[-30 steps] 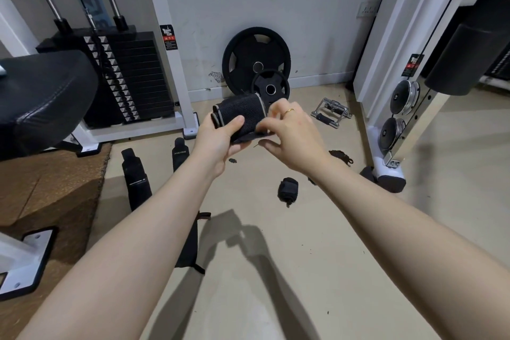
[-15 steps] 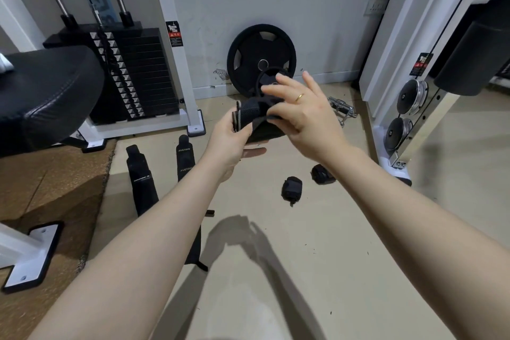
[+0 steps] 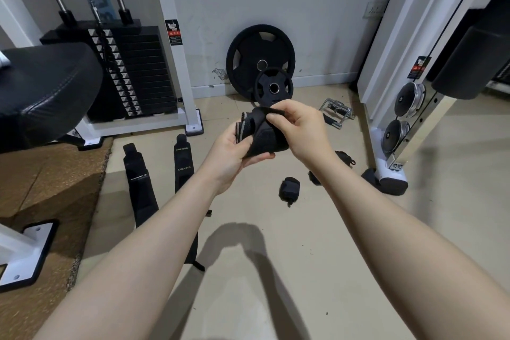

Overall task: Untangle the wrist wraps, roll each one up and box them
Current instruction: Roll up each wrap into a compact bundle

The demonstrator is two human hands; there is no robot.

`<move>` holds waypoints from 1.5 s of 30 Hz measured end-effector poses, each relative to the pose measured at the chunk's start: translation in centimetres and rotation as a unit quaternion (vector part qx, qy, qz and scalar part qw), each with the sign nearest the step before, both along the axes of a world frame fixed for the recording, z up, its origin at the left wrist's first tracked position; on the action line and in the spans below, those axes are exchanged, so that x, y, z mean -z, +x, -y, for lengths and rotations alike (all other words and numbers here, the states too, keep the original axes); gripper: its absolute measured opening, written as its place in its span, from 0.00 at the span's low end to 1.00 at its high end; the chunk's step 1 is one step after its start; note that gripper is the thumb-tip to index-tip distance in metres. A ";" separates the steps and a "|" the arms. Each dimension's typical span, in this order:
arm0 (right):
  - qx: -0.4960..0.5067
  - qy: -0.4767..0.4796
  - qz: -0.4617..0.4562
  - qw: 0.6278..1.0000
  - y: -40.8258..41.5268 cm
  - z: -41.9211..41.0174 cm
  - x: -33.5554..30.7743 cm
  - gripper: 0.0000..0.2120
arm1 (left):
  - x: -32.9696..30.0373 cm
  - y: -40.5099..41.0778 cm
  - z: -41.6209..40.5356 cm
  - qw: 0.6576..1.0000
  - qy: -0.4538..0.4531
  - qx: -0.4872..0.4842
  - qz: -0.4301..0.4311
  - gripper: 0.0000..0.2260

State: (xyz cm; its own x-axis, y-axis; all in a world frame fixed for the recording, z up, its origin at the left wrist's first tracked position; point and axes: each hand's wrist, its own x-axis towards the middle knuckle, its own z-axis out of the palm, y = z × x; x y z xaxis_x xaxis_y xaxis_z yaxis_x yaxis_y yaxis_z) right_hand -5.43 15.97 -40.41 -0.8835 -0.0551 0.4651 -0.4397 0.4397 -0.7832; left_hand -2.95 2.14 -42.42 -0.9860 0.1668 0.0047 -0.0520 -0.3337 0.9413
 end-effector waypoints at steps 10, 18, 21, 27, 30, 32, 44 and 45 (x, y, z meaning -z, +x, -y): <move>0.013 -0.016 0.191 0.981 -1.3 1.3 -1.6 0.07 | -1.4 -0.1 -0.8 0.989 -0.136 -0.001 -0.054 0.12; -0.014 -0.048 0.244 0.968 -1.1 0.2 -1.3 0.29 | -3.2 -1.6 -0.3 0.825 -0.483 0.040 -0.291 0.22; 0.022 -0.058 0.189 0.980 -1.2 0.0 -1.3 0.30 | -3.7 -1.8 -0.5 0.829 -0.465 0.048 -0.306 0.22; 0.141 -0.021 0.145 0.979 -2.8 -0.7 -0.8 0.22 | -2.4 -2.1 -2.1 0.870 -0.412 0.029 -0.269 0.28; 0.195 -0.235 0.210 0.929 -4.2 -2.0 1.0 0.18 | -0.8 -2.1 -2.9 0.969 -0.201 -0.080 -0.123 0.28; 0.187 -0.327 0.280 0.883 -4.9 -2.4 2.5 0.23 | 0.1 -2.0 -4.6 0.987 -0.149 -0.059 -0.030 0.29; -0.243 -0.135 0.406 0.870 -5.4 -7.6 6.0 0.39 | 2.7 -6.5 -8.8 0.955 -0.241 -0.172 0.014 0.20; -0.252 -0.122 0.402 0.872 -5.7 -7.7 6.3 0.38 | 2.6 -6.8 -8.9 0.947 -0.259 -0.190 0.009 0.21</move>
State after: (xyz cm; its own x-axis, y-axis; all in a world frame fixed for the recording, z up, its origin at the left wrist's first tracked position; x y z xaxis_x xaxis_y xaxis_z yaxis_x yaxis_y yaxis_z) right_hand -11.13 23.68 -46.72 -0.8213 -0.5167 -0.2419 0.2060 0.1267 -0.9703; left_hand -9.74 11.04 -45.05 -0.9742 -0.2257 0.0012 -0.0395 0.1755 0.9837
